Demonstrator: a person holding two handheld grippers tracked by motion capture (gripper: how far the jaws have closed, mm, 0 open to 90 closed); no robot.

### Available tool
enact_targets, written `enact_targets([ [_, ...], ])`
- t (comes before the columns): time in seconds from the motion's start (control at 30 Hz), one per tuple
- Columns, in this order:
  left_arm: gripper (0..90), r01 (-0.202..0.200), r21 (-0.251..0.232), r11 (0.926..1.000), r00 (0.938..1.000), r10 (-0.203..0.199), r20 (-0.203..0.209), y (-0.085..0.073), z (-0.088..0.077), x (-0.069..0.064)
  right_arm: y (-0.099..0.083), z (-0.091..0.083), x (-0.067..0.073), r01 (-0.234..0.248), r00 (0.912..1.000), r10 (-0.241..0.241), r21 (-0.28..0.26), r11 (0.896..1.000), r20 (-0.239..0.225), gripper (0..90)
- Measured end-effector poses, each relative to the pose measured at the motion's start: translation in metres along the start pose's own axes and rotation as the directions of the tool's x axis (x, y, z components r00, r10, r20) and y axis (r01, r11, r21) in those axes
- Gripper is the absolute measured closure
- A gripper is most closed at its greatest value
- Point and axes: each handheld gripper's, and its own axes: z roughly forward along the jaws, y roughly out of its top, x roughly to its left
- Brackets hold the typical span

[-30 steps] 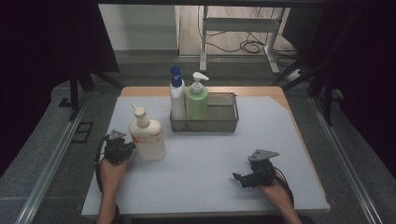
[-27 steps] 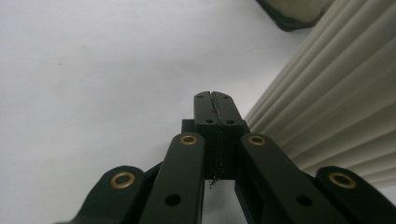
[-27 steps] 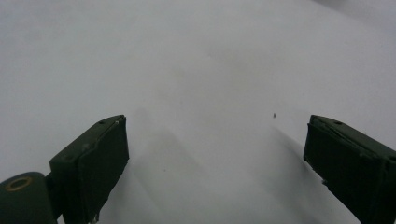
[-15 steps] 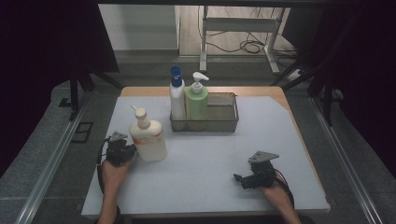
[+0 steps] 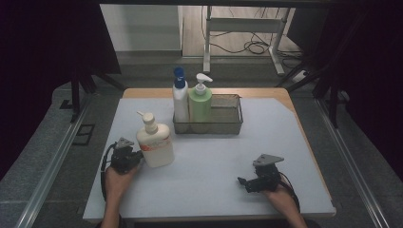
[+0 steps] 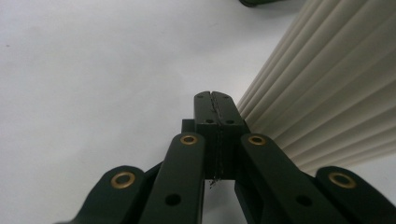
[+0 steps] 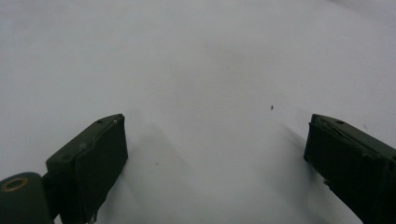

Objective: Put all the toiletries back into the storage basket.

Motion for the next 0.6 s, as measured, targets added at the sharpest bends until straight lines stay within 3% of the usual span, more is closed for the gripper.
enact_targets([
  [0.6, 89.4, -0.053, 0.018, 0.9984, 0.9974, 0.052, 0.05, -0.011, -0.006, -0.024, 0.0, 0.0, 0.0, 0.002, 1.0, -0.002, -0.001, 1.0, 0.0, 5.9],
])
